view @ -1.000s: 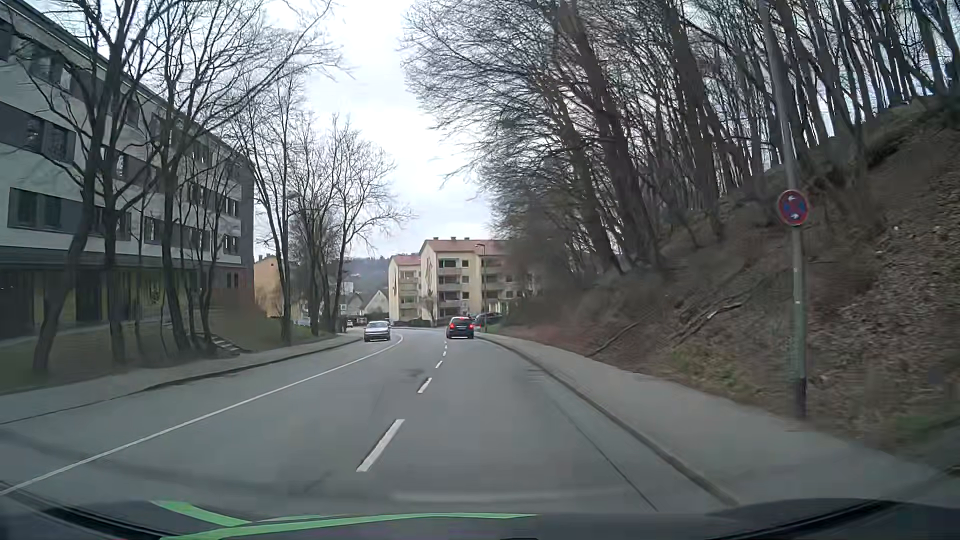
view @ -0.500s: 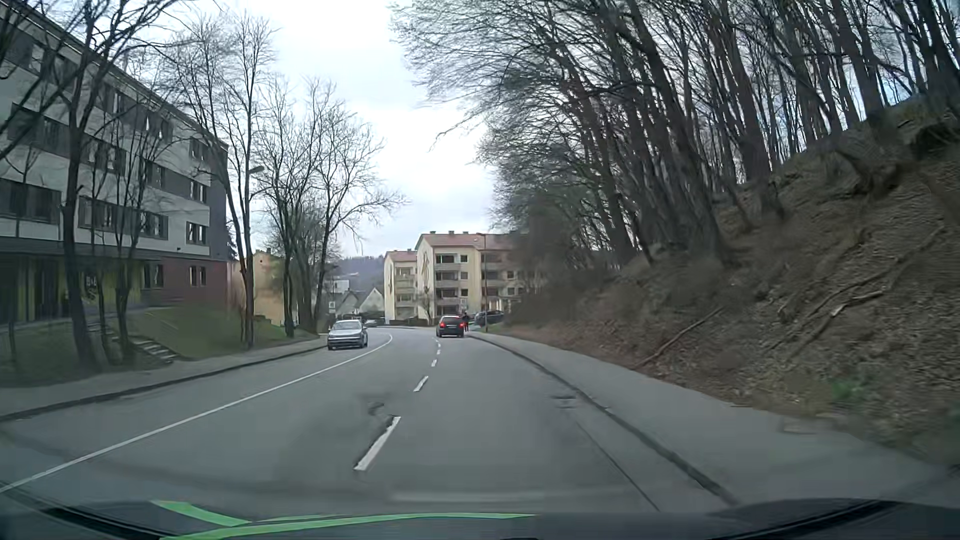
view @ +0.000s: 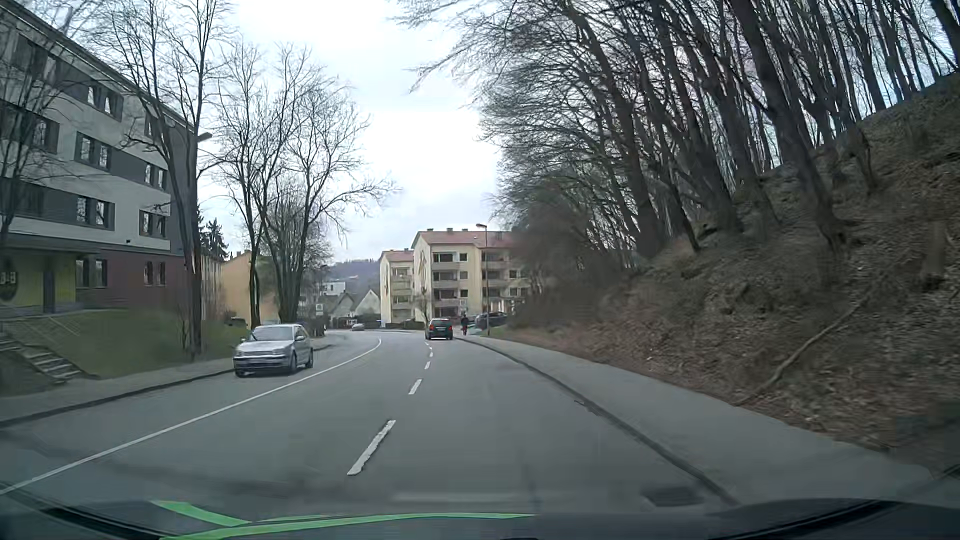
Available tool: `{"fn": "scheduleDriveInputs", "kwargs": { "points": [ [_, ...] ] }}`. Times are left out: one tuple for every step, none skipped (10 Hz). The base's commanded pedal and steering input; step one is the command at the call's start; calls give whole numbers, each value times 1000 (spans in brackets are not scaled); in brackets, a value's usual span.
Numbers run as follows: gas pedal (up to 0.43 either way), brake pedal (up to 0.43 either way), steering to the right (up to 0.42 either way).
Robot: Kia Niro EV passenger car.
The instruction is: Follow the waypoints while adhering to traffic rules and regulations
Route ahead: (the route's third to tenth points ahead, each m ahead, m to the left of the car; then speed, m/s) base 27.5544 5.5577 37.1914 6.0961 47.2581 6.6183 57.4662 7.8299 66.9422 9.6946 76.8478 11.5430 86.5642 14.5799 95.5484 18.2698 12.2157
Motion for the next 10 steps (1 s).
{"fn": "scheduleDriveInputs", "kwargs": {
  "points": [
    [0,0,-5],
    [0,0,-7],
    [8,0,-8],
    [8,0,-9],
    [8,0,-10],
    [8,0,-12],
    [8,0,-13],
    [8,0,-14],
    [8,0,-16],
    [8,0,-16]
  ]
}}
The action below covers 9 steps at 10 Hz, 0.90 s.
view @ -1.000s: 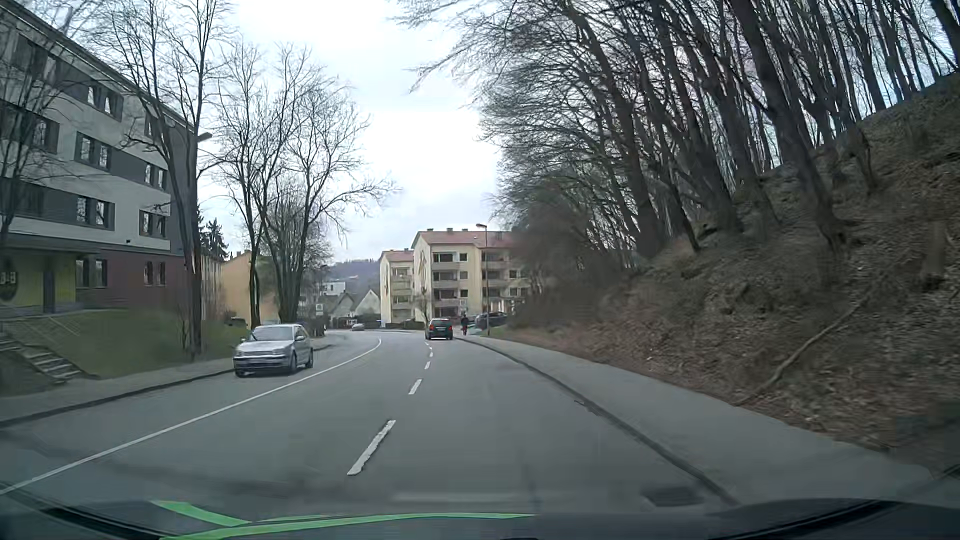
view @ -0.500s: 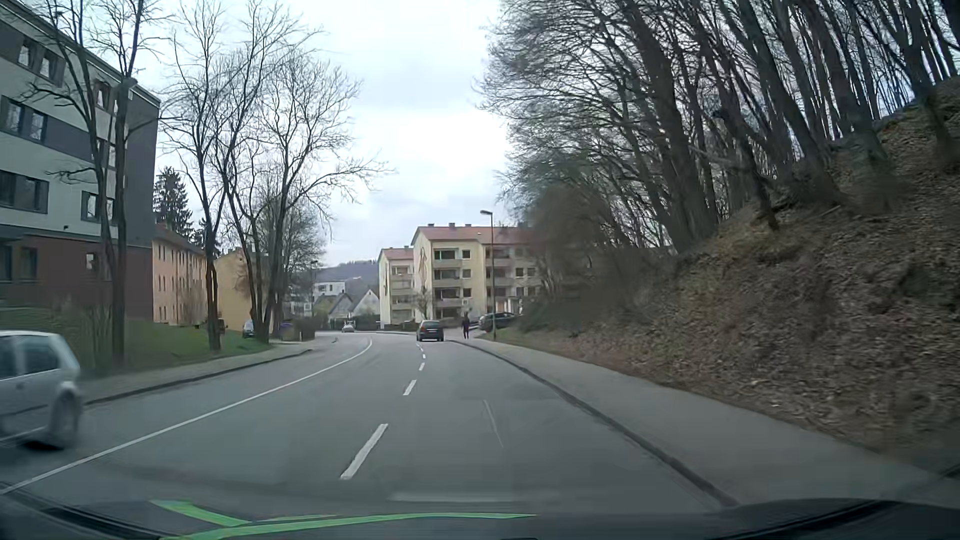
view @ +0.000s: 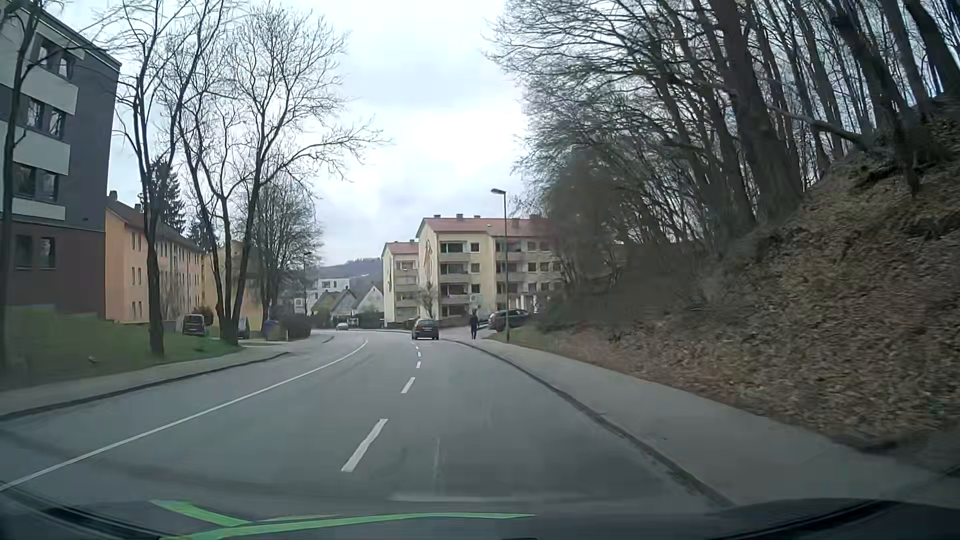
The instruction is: Follow the waypoints while adhering to traffic rules and regulations
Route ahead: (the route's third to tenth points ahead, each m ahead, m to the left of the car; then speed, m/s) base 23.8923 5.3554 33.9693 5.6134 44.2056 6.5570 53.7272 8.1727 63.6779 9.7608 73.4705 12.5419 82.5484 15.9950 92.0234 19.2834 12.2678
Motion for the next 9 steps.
{"fn": "scheduleDriveInputs", "kwargs": {
  "points": [
    [8,0,-17],
    [8,0,-17],
    [8,0,-17],
    [8,0,-17],
    [8,0,-18],
    [8,0,-18],
    [8,0,-18],
    [8,0,-18],
    [8,0,-18]
  ]
}}
